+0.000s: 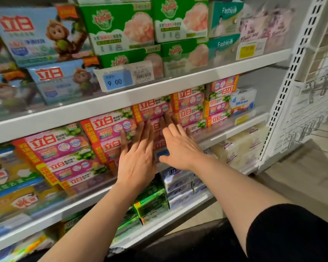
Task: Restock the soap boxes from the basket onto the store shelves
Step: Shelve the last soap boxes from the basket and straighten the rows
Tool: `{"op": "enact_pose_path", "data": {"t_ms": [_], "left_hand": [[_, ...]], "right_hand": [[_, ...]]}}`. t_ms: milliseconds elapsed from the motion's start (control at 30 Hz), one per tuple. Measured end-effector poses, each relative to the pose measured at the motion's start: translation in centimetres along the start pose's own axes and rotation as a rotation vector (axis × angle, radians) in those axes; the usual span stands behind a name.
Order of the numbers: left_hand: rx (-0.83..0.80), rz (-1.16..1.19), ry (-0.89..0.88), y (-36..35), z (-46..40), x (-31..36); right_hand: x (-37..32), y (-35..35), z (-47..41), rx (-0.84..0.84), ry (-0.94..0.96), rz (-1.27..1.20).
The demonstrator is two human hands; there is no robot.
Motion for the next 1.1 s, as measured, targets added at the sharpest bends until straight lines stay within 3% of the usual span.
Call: {"op": "enact_pose_path", "data": {"t_ms": [233, 467, 733, 800, 933, 1100], "left_hand": [[-0.045, 0.043, 0.053, -0.7, 1.1, 1.5], [-0.214, 0.049, -0.001, -2.4, 3.6, 3.3], [-0.257, 0.013, 0.032, -2.2, 3.8, 3.8], [-0.264, 0.028, 0.05, -2.1, 4.1, 4.0], [-0.127, 0.108, -0.044, -1.6, 3.2, 4.4], [0.017, 0.125, -0.079, -0.5, -2.0, 4.8]], "right_hand": [[2.2, 0.6, 1.1, -0.014, 0.056, -0.016], [7.6, -1.2, 2.3, -0.338, -0.149, 0.162], [8.2, -1.0, 2.2, -0.375, -0.161, 0.084], [8.0, -0.2, 2.1, -0.275, -0.151, 0.066], [7.1, 1.9, 1.1, 0.096, -0.139, 0.003], [6.3, 3.1, -0.7, 0.191, -0.198, -0.098]]}}
Point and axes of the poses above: each hand's wrist, its own z-axis away from the middle knuckle, its own y-axis out of the back of the hand, x = y × z, the point moved 1 cm from there along -z, towards the middle knuckle, and after that the axes turned 13 degrees about x, right-handed, at the moved point
